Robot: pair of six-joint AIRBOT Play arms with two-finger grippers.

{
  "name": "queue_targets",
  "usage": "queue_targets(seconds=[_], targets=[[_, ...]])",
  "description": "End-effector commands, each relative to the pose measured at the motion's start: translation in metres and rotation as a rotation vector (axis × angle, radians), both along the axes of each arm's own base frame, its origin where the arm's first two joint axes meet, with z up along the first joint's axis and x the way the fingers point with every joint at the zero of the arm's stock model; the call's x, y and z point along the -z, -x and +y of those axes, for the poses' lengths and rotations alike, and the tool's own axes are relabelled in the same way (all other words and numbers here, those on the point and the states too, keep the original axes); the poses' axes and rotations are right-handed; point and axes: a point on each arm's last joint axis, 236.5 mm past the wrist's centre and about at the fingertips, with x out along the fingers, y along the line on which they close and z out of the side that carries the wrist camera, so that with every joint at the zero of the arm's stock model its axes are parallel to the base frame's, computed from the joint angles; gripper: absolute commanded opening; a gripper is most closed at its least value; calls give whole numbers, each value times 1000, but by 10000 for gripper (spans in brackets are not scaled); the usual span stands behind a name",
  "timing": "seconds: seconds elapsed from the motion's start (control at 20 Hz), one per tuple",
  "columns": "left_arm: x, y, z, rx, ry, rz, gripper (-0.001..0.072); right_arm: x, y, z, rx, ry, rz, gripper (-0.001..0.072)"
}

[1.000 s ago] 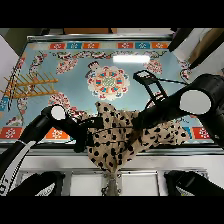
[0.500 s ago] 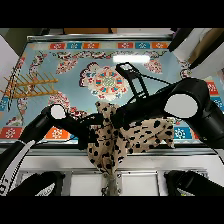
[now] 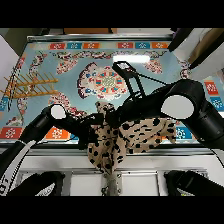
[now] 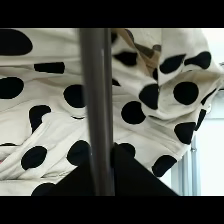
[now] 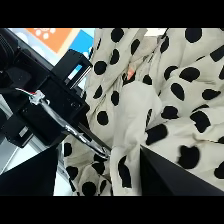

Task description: Fold the clothes and pants, and hang the long-sleeved shirts on hangers.

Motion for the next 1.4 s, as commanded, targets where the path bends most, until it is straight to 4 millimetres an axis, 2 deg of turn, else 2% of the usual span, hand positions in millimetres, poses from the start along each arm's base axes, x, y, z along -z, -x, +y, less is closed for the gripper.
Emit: queue_targets(seconds=[0.0, 0.1, 0.25, 0.55, 0.8, 0.85, 1.0, 1.1, 1.15, 1.25, 1.35], targets=[[0, 0, 1, 2, -3, -1, 7, 0, 0, -1, -1, 3, -3, 523], [0, 0, 1, 2, -3, 0, 7, 5, 0, -12, 6, 46, 6, 523], [0, 1, 1, 4, -4, 2, 7, 11, -2, -39, 40, 112, 39, 523], [0, 1, 1, 3, -4, 1, 7, -2, -11, -66, 50, 114, -11, 543], [0, 2, 1, 6, -4, 5, 7, -21, 5, -85, -237, 54, -71, 543], [0, 2, 1, 6, -4, 5, 7, -27, 1, -90, -265, 16, -92, 541], [0, 2, 1, 6, -4, 5, 8, -40, -25, -110, -188, -51, -130, 539], [0, 2, 1, 6, -4, 5, 8, -40, -29, -117, -160, -54, -125, 540], [0, 2, 1, 6, -4, 5, 8, -43, -28, -114, -137, -82, -99, 539], [0, 2, 1, 8, -5, 8, 8, -41, -29, -118, -259, -36, -209, 540], [0, 2, 1, 8, -5, 8, 7, -35, -29, -136, -347, 3, -257, 539]])
